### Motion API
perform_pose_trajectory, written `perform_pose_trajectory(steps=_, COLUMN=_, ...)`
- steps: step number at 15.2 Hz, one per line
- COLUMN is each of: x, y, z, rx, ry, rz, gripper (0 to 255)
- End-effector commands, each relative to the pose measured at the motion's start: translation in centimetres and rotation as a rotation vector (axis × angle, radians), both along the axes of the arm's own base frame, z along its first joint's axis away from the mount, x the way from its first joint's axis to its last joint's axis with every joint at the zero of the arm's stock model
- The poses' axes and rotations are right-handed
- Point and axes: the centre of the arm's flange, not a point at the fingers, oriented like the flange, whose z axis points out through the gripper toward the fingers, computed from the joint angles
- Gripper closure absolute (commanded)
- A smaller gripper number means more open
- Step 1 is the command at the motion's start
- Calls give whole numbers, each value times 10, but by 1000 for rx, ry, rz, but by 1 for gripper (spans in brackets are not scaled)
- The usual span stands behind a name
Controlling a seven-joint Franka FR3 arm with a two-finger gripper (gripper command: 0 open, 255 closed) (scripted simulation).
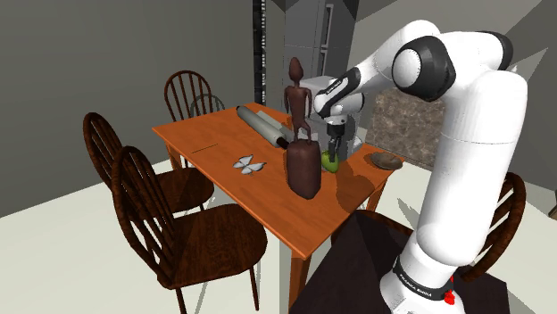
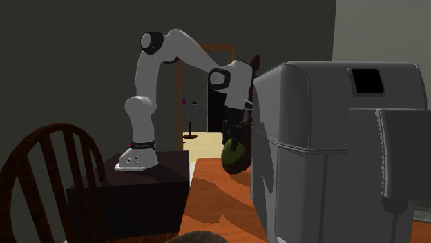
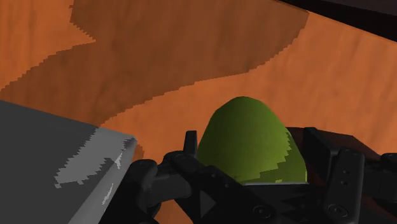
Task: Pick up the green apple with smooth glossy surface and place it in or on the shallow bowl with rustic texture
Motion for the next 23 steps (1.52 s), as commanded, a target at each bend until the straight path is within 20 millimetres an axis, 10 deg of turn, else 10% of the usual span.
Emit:
perform_pose_trajectory(steps=1, x=0, y=0, z=11, rx=0, ry=0, rz=0, gripper=255)
perform_pose_trajectory(steps=4, x=0, y=0, z=22, rx=0, ry=0, rz=0, gripper=255)
perform_pose_trajectory(steps=23, x=-107, y=-226, z=35, rx=0, ry=0, rz=0, gripper=255)
